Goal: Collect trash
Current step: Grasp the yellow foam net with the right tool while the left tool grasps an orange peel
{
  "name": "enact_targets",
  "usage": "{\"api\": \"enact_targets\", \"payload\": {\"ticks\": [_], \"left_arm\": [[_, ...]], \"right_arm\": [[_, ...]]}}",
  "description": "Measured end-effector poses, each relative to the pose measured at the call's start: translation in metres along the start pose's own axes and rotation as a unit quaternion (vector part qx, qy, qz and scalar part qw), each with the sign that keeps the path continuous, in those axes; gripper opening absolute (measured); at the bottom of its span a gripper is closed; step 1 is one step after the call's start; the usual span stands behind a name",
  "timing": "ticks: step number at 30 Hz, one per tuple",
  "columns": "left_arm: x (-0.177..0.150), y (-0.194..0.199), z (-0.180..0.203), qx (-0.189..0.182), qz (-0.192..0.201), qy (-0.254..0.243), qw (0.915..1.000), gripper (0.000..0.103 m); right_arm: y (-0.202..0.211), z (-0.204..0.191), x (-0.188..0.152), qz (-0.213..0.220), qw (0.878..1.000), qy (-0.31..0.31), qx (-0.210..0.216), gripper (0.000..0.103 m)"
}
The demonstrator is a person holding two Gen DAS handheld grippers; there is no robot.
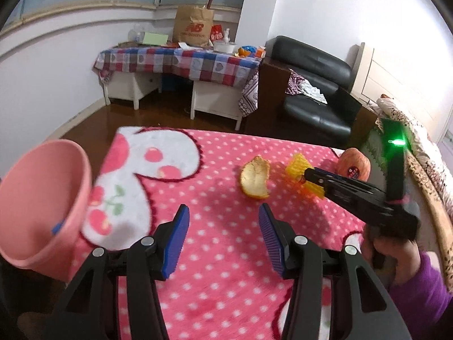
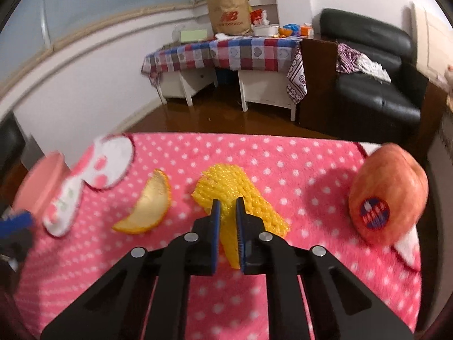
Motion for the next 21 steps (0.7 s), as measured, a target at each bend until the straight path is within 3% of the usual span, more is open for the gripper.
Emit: {"api": "enact_targets", "payload": {"ticks": [4,12,21], "left_arm": [[0.007,-0.023,0.003,-0.023,-0.021,0.025,0.9992,0.05],[0.019,-0.069,0.006,-0.03,-0.057,0.064,0.9958,0.05],[0.031,-0.106,0.018,-0.029,-0.084,0.087,0.9923,0.049]], "right_arm": [[0.024,-0.001,-0.017,0.025,0.998,-0.05,0.033,0.011],[0.046,-0.005,-0.043,0.066,0.995,-0.07,-0.002,0.011],[0.043,0.012,-0.05,0.09,0.99,-0.103,0.031,0.011]]}}
Point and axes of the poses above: each gripper's, at about its wrist camera, not at the fingertips, and y roughly against the way its jaws point, z to its right, x to its top, the point moved 1 cm from there along -y, roughly the way its jaws point, and after that the axes turned 8 degrees about -z, right-handed, at the moved point
